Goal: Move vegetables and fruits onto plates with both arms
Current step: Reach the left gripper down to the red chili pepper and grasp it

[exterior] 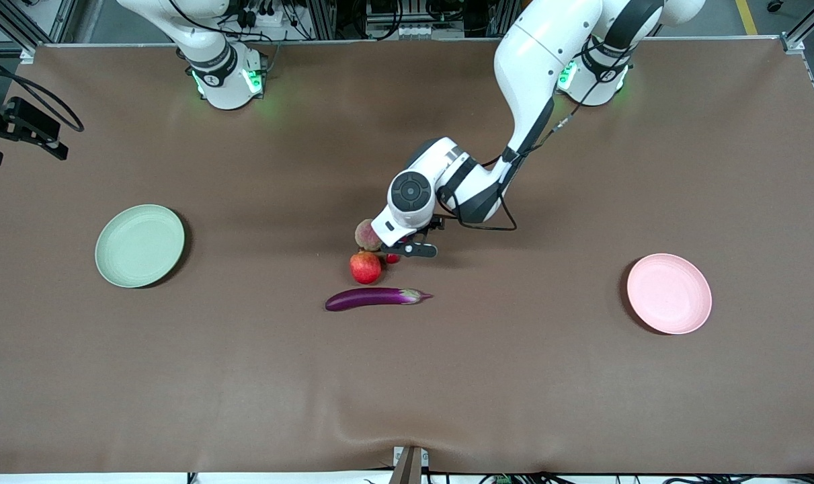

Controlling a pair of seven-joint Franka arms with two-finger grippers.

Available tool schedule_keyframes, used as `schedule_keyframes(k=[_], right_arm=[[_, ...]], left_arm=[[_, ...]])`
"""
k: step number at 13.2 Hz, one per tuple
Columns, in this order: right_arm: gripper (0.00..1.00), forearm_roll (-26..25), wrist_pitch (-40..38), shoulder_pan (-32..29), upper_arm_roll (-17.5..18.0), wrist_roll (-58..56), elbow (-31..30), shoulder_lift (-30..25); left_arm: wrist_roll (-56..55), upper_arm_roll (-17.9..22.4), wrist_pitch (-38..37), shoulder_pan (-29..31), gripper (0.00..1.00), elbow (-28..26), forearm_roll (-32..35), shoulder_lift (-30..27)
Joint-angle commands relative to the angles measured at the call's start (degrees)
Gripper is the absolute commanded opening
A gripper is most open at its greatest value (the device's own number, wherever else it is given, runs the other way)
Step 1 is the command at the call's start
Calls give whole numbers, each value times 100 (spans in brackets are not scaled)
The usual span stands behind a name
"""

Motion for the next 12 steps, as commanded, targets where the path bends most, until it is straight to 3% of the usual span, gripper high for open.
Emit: schedule_keyframes(k=[1, 3, 4, 5, 6, 9, 12], right_arm=[[100, 50, 28, -82, 64, 57, -148, -161], [100, 50, 28, -82, 56, 57, -148, -161], [100, 50, 28, -82, 56, 57, -148, -161], [100, 50, 28, -82, 64, 57, -148, -161], [100, 50, 20, -82, 65, 57, -148, -170], [100, 50, 20, -82, 65, 57, -148, -170], [100, 50, 20, -82, 65, 66, -148, -161]], left_arm=[[-291, 21, 245, -29, 84, 55, 85, 115], [-300, 48, 281, -108, 73, 63, 85, 159], [-317, 65, 281, -134, 63, 63, 85, 177], [-396, 74, 281, -143, 27, 63, 85, 203], [-423, 74, 281, -143, 0, 72, 85, 195], [-423, 74, 255, -126, 0, 72, 120, 72], [-423, 74, -121, 14, 0, 63, 129, -392]])
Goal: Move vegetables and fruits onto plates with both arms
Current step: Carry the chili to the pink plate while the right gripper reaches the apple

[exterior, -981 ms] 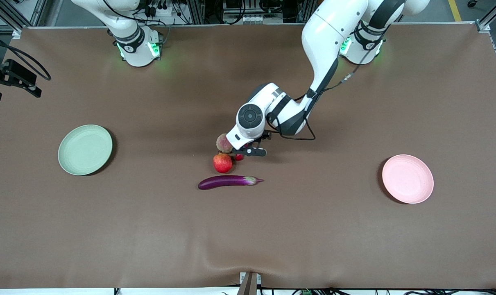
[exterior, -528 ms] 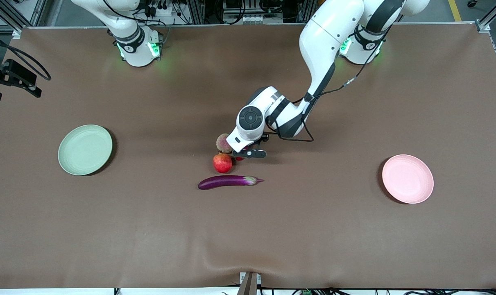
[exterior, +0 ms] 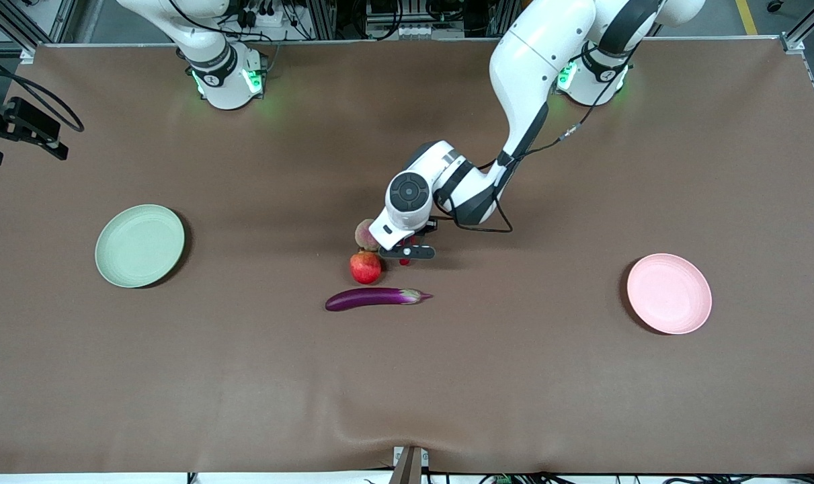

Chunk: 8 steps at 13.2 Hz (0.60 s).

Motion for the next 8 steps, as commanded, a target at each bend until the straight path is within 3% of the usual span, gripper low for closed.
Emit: schedule_keyframes(k=[1, 6, 8], right_arm=[[100, 50, 20, -82, 55, 57, -139, -161], [100, 41, -15, -65, 72, 14, -86, -30], [100, 41, -102, -73, 72, -22, -86, 382]], left_arm=[[-145, 34, -632, 118, 0, -69, 128, -715], [-145, 17, -1592, 810, 0, -78, 111, -2078], [-258, 25, -1977, 1197, 0, -78, 76, -2684]])
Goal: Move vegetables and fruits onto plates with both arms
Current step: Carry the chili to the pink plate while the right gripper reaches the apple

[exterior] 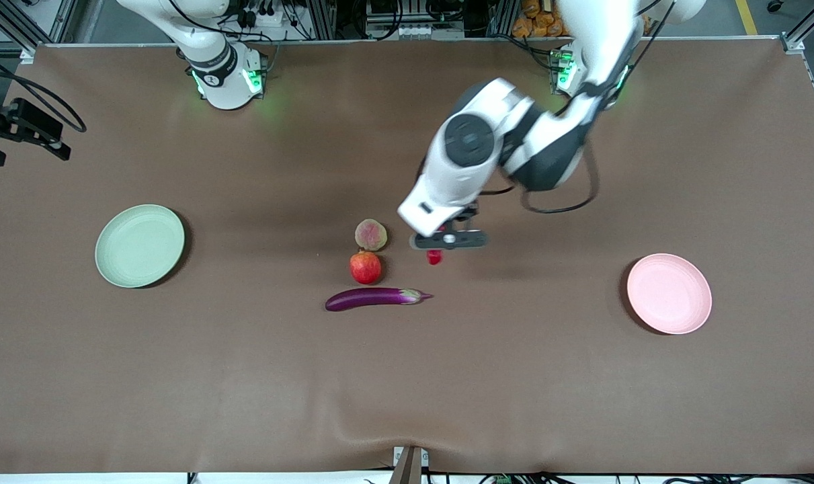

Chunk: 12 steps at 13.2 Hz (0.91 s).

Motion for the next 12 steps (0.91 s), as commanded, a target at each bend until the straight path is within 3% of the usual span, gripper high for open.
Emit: schedule_keyframes(k=[1, 3, 6, 9, 12], right_arm=[[100, 38, -265, -56, 67, -55, -2, 321], [100, 82, -258, 127, 84, -56, 50, 496], [100, 906, -127, 610, 76, 41, 235, 813], [100, 1233, 715, 1287, 84, 1293, 235, 1146], [100, 1172, 1689, 2087, 76, 2035, 244, 1550]], left_arm=[[-265, -44, -564, 547, 0, -217, 112, -906], [-204, -44, -891, 1153, 0, -217, 121, -1347], [-142, -36, -1277, 2058, 0, -208, 208, -1524], [-46, -44, -1314, 2727, 0, -226, 1217, -1428], [1268, -53, -1314, 3404, 0, -234, 1308, -1103]])
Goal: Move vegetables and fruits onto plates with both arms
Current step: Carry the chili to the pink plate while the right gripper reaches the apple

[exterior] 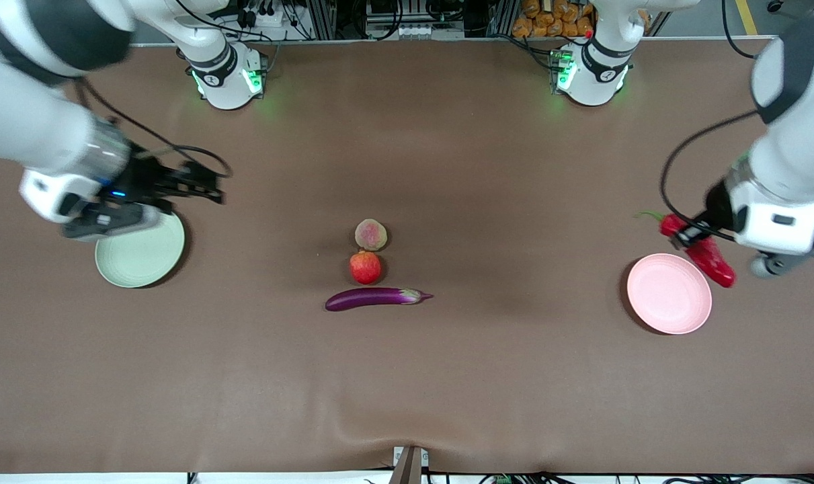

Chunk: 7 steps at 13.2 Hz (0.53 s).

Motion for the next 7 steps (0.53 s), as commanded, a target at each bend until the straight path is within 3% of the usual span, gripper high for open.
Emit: schedule_keyframes(k=[1, 5, 7], right_arm=[[100, 107, 733, 471, -53, 440, 204, 532], [100, 20, 1728, 1147, -70, 642, 440, 1630], [100, -365, 1695, 1360, -96, 968, 381, 1974]], left_arm=[[1161, -93, -48, 473, 0, 24, 112, 285], [2815, -84, -48, 694, 0, 7, 374, 979], [3195, -84, -4, 738, 0, 7, 735, 1304]])
